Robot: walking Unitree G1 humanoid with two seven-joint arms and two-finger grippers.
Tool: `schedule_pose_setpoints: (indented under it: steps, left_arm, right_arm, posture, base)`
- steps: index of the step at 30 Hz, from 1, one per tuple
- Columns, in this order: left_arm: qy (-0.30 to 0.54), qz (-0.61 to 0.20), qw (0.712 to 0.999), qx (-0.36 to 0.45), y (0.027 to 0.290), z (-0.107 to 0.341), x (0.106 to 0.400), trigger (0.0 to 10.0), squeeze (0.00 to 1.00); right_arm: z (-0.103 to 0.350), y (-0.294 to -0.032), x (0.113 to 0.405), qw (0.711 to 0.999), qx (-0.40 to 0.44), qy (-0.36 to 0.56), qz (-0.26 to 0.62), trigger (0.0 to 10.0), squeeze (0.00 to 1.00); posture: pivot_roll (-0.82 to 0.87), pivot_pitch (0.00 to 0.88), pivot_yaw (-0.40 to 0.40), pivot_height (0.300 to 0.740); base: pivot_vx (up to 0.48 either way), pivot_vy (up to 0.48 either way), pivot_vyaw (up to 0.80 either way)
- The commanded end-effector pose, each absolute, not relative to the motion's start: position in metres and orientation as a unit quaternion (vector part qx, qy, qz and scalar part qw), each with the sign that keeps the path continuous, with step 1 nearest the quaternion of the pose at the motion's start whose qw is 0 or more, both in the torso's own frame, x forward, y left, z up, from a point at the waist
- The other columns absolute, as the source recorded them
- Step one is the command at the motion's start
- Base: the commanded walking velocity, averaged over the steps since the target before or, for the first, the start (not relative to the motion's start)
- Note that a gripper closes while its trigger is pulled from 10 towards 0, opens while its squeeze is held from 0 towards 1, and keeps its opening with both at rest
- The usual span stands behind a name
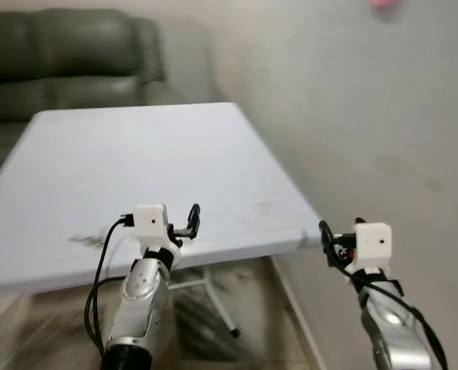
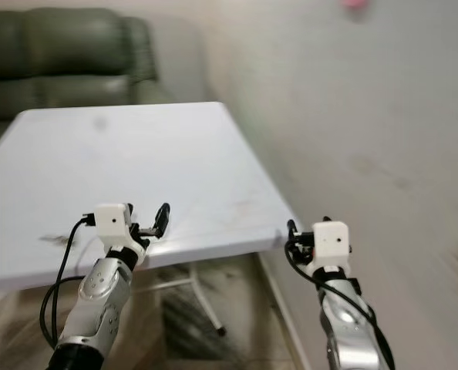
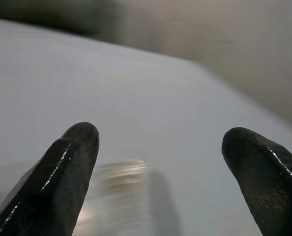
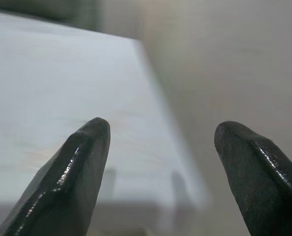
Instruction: Hang keys on a hook
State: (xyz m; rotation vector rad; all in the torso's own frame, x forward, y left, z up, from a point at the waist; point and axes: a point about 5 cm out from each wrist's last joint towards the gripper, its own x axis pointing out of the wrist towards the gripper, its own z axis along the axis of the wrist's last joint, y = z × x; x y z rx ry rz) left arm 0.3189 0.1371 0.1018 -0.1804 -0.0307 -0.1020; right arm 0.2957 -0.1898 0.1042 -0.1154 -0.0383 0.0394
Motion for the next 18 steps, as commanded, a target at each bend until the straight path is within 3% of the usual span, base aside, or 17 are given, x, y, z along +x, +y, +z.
schedule_pose_setpoints:
  steps: [1,6,18]
  left_arm:
    - [-0.013,-0.050,0.995,-0.091,0.1352,0.1025,0.3196,10.0,0.00]
    - [-0.013,-0.049,0.995,-0.089,0.1350,0.1025,0.3188,10.0,0.00]
    - [-0.006,-0.048,0.994,-0.098,0.1368,0.1010,0.3184,10.0,0.00]
  right_arm:
    - [0.1050,-0.1894,0.2942,0.998,-0.058,-0.020,0.023,10.0,0.00]
    - [0.1065,-0.1909,0.2938,0.998,-0.046,-0.021,0.022,10.0,0.00]
    - [0.1095,-0.1911,0.2932,0.999,-0.027,-0.027,0.018,10.0,0.00]
  posture:
    - [0.00,0.013,-0.083,0.740]
    - [0.00,0.018,-0.083,0.740]
    - [0.00,0.029,-0.081,0.740]
  base:
    - [0.000,0.000,0.79]
    - [0.000,0.000,0.75]
    - [0.000,0.038,0.00]
